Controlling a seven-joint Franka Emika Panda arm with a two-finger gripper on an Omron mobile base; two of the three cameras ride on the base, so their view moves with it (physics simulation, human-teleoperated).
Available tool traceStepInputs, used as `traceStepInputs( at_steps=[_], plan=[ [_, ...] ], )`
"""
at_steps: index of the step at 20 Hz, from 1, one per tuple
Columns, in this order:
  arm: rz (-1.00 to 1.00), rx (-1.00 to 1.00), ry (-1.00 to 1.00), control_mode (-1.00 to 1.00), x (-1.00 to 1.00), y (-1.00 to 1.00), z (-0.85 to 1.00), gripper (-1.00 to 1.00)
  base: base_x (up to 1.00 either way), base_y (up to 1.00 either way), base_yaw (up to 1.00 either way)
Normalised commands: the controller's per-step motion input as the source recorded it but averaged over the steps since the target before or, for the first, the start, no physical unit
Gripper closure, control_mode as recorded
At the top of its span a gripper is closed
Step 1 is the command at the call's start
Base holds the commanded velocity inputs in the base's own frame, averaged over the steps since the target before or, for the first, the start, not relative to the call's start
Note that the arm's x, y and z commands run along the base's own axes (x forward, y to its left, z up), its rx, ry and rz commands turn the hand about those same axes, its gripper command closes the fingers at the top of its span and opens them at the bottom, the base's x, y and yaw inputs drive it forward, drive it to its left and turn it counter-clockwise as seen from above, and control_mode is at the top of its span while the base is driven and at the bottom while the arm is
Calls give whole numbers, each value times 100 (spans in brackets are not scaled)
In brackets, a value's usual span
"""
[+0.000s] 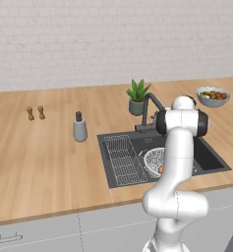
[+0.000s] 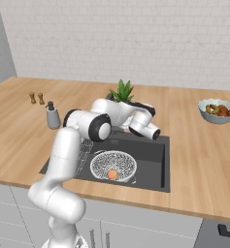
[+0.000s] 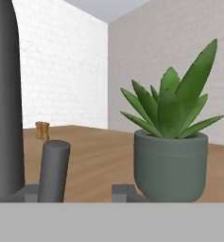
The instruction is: Put the colander in the sink, put the peach in the colander, and turn on the sink faucet and pour water over the colander.
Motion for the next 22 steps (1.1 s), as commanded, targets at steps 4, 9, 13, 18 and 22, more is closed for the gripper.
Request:
traceStepInputs(
  at_steps=[4,9,13,18,22],
  plan=[
    [-1,0,0,-100,5,-62,-16,100,0,0,0],
    [-1,0,2,-100,3,-63,-21,100,0,0,0],
    [-1,0,3,-100,0,-62,-26,100,0,0,0],
    [-1,0,1,-100,0,-51,-19,100,0,0,0],
    [-2,0,0,-100,-32,-19,0,100,0,0,0]
  ],
)
